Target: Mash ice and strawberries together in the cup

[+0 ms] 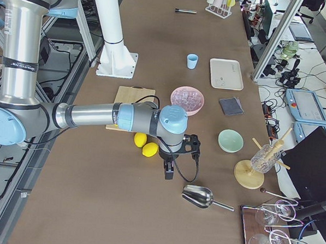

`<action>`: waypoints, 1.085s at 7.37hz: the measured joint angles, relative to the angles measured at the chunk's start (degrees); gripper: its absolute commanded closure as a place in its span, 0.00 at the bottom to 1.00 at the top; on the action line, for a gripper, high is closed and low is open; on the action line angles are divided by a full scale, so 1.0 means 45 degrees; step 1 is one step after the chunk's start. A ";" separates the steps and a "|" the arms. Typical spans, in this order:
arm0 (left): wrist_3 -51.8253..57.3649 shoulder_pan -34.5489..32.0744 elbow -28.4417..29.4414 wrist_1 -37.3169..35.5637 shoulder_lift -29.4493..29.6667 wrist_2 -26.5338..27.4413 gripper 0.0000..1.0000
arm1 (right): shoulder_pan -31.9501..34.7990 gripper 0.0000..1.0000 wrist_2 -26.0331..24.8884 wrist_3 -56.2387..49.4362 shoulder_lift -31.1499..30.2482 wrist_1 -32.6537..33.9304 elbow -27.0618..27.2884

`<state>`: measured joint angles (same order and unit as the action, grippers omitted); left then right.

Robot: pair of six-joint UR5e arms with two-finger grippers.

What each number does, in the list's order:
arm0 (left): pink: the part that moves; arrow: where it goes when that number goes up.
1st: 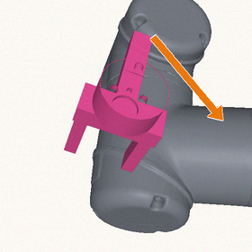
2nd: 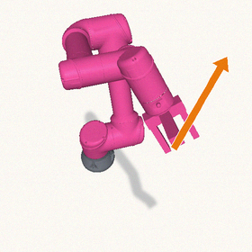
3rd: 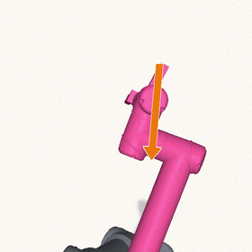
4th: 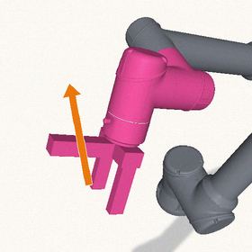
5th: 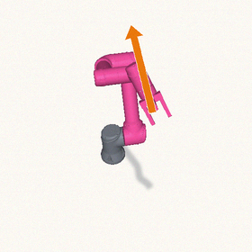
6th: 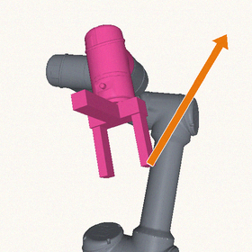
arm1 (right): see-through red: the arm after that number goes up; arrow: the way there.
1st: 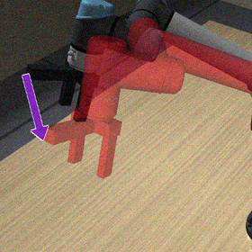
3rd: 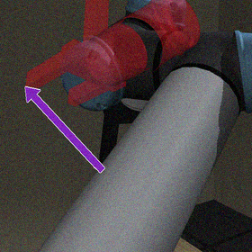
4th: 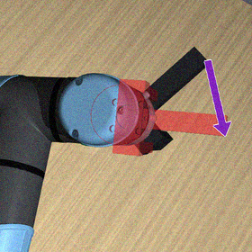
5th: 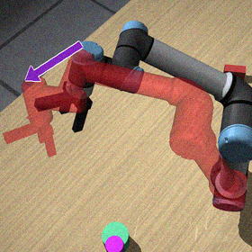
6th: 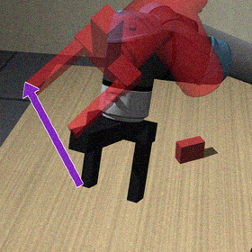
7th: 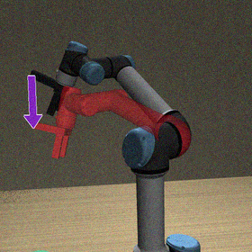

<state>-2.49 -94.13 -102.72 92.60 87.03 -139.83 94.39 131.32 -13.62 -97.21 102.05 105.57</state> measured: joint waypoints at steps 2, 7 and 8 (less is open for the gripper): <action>0.0030 -0.0058 -0.0023 -0.0257 0.0001 0.0051 0.01 | 0.0013 0.00 -0.0012 -0.0041 0.0001 -0.0067 0.0044; 0.0133 -0.0037 0.1086 -0.0313 0.0437 0.0117 0.01 | 0.0052 0.00 -0.0010 -0.0007 0.0032 -0.0076 0.0148; 0.0239 0.0011 0.1222 -0.0336 0.0425 0.0166 0.01 | 0.0051 0.00 -0.0016 0.0018 0.0028 -0.0054 0.0129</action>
<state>-1.41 -94.08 -97.22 91.09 88.95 -139.08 94.62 131.25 -13.54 -97.09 101.81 106.15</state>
